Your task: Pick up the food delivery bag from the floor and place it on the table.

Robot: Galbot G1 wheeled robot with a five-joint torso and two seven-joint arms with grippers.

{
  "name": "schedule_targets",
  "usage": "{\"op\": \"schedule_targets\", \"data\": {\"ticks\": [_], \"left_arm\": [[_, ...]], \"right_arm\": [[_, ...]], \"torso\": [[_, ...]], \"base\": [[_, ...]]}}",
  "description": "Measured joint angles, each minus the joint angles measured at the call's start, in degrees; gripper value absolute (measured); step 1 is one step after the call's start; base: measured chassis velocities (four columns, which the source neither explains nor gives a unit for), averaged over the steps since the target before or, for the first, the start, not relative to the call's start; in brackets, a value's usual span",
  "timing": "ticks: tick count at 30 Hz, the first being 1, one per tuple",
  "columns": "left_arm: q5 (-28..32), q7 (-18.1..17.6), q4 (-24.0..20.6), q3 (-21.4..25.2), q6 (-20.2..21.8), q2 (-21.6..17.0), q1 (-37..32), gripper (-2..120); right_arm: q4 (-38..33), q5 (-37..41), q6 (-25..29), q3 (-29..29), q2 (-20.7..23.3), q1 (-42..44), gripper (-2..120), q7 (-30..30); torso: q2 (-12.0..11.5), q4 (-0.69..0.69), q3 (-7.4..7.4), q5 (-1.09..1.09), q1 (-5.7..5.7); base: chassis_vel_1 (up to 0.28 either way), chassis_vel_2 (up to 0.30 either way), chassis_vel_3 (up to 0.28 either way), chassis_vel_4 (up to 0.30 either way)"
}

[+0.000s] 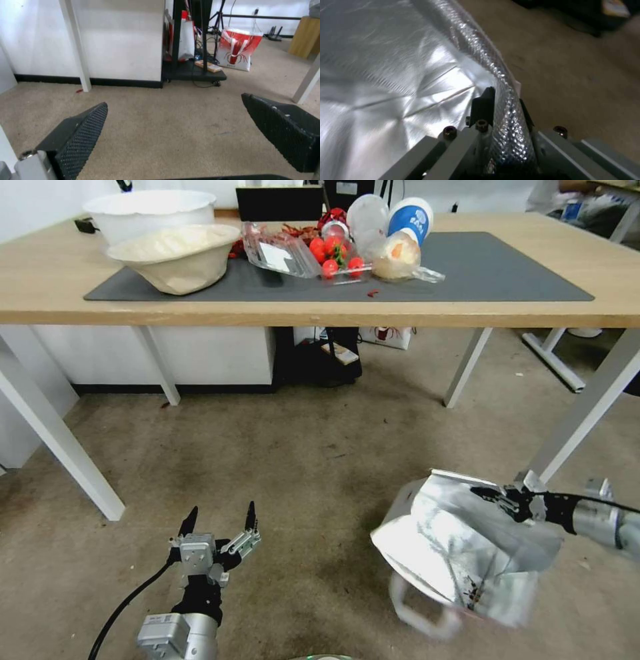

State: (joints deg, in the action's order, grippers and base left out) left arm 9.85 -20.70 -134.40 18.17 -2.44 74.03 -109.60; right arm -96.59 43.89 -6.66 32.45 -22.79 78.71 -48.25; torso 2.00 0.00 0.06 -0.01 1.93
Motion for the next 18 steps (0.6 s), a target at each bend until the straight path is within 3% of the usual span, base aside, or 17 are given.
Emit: {"op": "schedule_targets", "data": {"ticks": [9, 18], "left_arm": [[0.3, 0.2, -0.2, 0.1, -0.6, 0.4, 0.1, 100], [0.8, 0.6, -1.0, 0.2, -0.1, 0.8, 0.7, 100]], "right_arm": [[-5.0, 8.6, -5.2, -2.9, 7.1, -6.4, 0, -5.9], [-7.1, 11.8, -7.2, -3.1, 7.8, -5.8, 0, -5.9]], "torso": [[0.0, 0.0, 0.02, -0.01, 0.0], [0.0, -0.01, 0.03, 0.0, 0.01]], "base": [[0.0, 0.0, 0.0, 0.0], [0.0, 0.0, 0.0, 0.0]]}}
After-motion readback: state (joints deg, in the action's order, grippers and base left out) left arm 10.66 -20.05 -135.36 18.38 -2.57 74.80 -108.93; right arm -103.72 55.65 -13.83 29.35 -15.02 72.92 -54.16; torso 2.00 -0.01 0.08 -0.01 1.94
